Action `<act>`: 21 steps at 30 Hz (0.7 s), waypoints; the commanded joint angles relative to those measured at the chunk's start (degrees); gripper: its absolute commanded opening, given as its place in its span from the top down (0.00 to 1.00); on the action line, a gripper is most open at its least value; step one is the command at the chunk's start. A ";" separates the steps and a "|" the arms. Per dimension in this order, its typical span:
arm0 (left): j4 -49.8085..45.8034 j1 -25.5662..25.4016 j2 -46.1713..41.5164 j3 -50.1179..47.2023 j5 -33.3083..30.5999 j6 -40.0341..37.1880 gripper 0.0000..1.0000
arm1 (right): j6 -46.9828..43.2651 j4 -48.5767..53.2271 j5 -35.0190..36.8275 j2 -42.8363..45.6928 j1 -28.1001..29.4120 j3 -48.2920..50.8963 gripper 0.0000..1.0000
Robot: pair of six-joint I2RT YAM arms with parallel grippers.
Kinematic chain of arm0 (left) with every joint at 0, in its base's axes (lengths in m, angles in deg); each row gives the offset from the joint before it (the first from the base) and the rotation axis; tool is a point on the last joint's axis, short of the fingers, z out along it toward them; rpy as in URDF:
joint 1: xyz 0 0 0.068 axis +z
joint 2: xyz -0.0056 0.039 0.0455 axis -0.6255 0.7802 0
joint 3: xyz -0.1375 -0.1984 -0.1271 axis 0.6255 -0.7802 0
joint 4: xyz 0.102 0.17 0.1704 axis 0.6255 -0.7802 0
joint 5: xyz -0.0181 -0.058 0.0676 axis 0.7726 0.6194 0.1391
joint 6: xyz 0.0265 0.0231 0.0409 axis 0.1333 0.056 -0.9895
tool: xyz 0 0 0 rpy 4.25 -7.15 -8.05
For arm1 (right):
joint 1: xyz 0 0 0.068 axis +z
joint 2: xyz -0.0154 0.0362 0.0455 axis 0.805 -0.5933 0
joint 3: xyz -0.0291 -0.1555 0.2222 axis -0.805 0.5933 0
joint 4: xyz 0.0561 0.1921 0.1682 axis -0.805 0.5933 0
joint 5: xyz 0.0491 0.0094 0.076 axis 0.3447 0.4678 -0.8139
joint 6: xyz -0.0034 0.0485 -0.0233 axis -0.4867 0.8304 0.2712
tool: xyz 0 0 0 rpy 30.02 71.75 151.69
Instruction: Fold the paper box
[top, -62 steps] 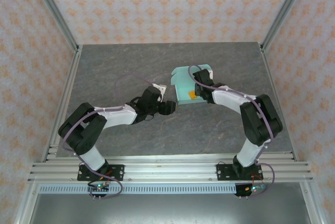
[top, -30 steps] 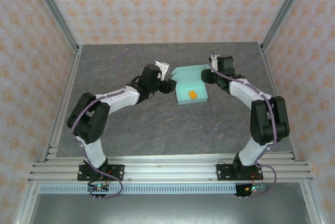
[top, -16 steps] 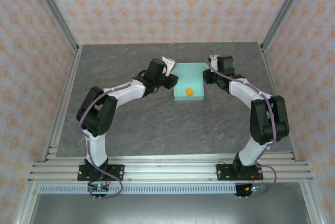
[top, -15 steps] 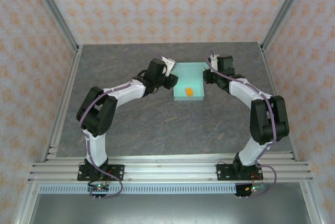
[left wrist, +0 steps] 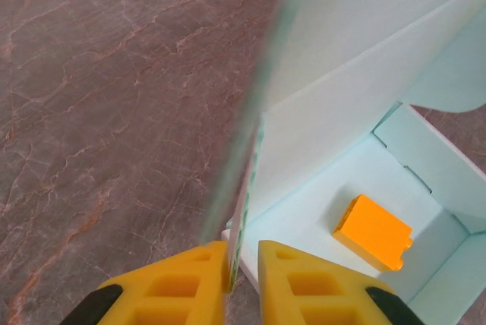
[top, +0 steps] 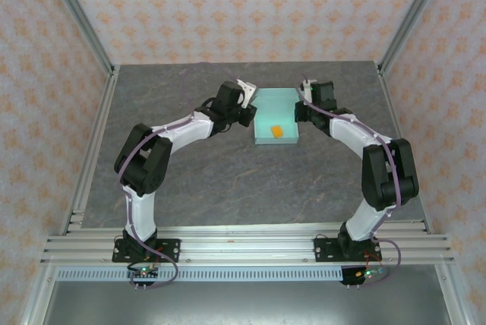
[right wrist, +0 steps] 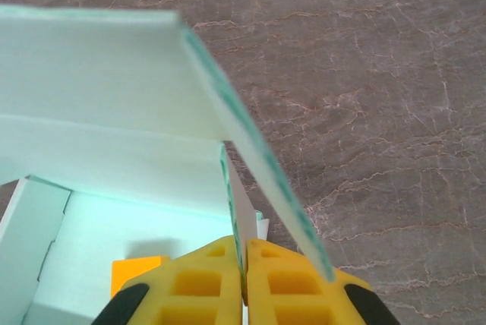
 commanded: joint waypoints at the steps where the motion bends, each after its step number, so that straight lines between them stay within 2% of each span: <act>1: -1.63 -1.30 0.76 2.45 -3.92 2.87 0.87 | 5.47 1.01 6.67 0.85 2.36 -1.66 0.96; 3: -1.50 -2.11 0.64 2.38 -7.12 5.34 0.91 | 8.99 1.19 10.24 1.48 3.76 -1.36 0.97; 7: -1.63 -4.27 -0.24 1.54 -19.41 11.65 0.97 | 14.32 0.76 17.87 2.72 7.04 -0.14 0.98; 13: 1.68 -6.82 -0.48 -1.61 -32.59 20.72 1.00 | 19.78 -4.93 28.24 3.48 12.40 3.58 1.00; 21: 8.96 -9.91 -1.33 -8.05 -43.01 24.02 1.00 | 20.57 -13.17 30.85 1.94 15.21 7.37 1.00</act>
